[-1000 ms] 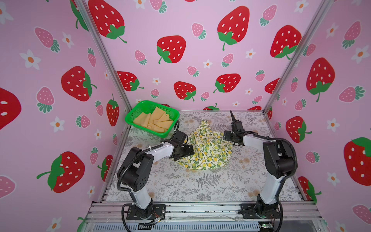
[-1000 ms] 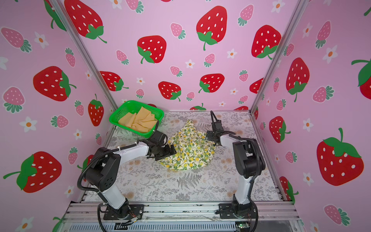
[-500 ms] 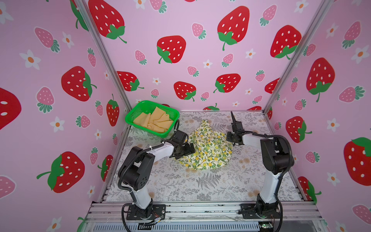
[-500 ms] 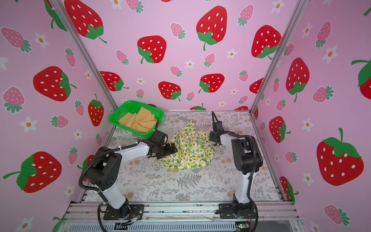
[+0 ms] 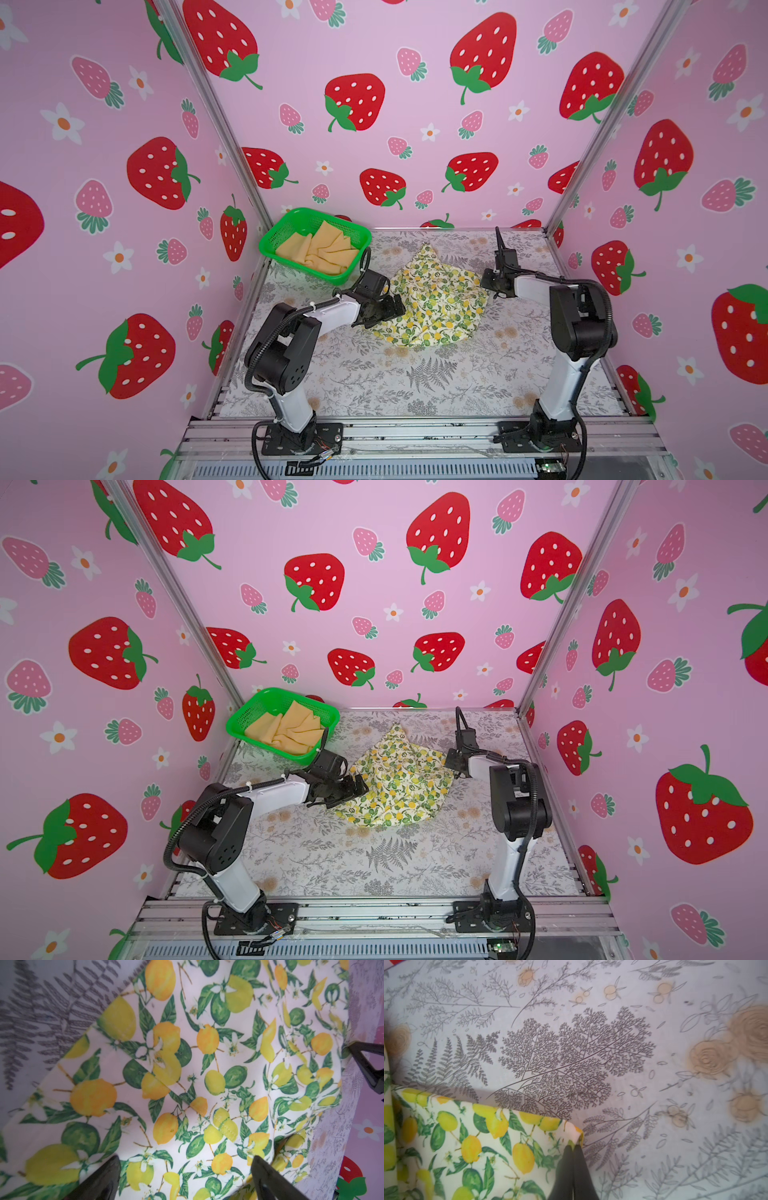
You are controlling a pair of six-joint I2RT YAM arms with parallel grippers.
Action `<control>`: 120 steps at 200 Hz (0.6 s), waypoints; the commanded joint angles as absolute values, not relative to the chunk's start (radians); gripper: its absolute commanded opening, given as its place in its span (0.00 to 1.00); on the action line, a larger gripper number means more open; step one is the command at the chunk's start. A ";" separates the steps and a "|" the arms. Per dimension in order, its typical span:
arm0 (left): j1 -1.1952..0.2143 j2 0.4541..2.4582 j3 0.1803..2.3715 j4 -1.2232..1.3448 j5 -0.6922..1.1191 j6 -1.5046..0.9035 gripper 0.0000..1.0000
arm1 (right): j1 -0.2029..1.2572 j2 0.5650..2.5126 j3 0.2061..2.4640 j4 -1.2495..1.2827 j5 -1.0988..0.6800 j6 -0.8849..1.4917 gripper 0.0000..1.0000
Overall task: Fold and stack skirts
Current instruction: Smooth out the skirt at the center of the table.
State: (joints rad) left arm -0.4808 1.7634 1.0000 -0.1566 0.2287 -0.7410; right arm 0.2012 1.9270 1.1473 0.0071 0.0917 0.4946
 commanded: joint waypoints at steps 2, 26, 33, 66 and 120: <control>-0.479 1.835 0.947 -0.215 0.210 -0.770 0.99 | 0.178 1.847 1.107 0.036 0.107 0.515 0.00; -0.474 1.833 0.926 -0.206 0.206 -0.779 0.99 | 0.152 1.795 1.069 0.050 0.131 0.530 0.00; -0.472 1.831 0.921 -0.206 0.206 -0.780 0.99 | 0.142 1.783 1.058 0.053 0.134 0.534 0.00; -0.465 1.805 0.902 -0.210 0.192 -0.787 0.99 | 0.091 1.754 1.027 0.049 0.143 0.547 0.00; -0.460 1.728 0.938 -0.249 0.203 -0.775 0.99 | 0.074 1.646 0.976 0.095 0.103 0.545 0.73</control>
State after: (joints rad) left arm -0.4698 1.7390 0.9543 -0.0910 0.2276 -0.7643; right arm 0.0799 1.7332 0.9932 0.0483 0.1036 0.5346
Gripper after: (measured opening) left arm 0.992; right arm 0.543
